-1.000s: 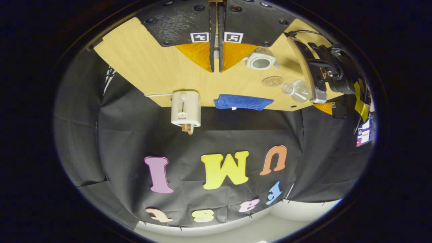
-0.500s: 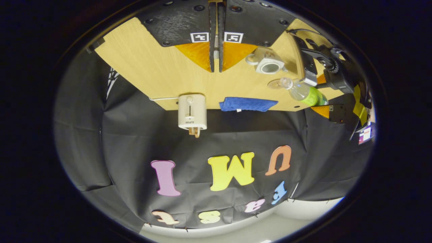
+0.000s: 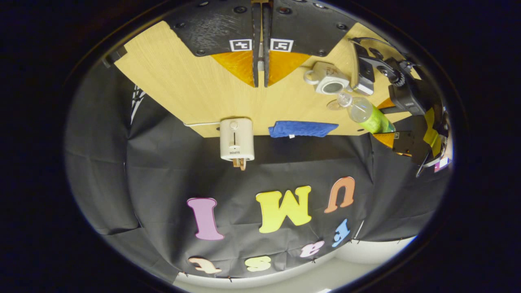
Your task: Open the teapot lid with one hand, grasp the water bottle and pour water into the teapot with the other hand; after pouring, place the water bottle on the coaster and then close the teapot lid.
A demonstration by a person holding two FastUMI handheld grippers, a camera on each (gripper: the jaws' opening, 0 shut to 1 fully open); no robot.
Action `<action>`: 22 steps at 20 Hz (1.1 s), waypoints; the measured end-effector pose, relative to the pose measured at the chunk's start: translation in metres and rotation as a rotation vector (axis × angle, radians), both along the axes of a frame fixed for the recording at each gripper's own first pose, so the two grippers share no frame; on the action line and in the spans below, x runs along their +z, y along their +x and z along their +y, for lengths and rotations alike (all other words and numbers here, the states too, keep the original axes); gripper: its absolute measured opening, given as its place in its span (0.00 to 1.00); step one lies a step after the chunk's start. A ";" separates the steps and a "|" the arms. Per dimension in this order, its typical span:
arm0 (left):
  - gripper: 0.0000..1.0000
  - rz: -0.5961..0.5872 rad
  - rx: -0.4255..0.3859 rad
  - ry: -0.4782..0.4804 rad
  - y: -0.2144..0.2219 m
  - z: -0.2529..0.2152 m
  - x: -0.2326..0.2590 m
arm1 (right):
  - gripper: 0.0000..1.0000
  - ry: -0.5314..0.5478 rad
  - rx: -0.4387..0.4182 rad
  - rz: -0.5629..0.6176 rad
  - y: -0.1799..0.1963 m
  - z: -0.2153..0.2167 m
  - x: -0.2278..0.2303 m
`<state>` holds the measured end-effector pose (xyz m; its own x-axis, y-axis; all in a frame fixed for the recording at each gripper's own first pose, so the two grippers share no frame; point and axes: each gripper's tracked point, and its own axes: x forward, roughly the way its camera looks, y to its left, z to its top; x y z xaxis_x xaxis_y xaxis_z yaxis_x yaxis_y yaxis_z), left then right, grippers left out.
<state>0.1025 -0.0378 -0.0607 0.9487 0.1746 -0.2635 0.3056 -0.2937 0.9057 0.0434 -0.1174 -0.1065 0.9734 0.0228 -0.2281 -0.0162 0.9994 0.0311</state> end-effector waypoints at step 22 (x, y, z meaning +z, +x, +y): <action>0.74 -0.047 -0.034 0.260 0.002 -0.017 0.034 | 0.02 0.024 0.008 -0.004 -0.004 -0.007 -0.005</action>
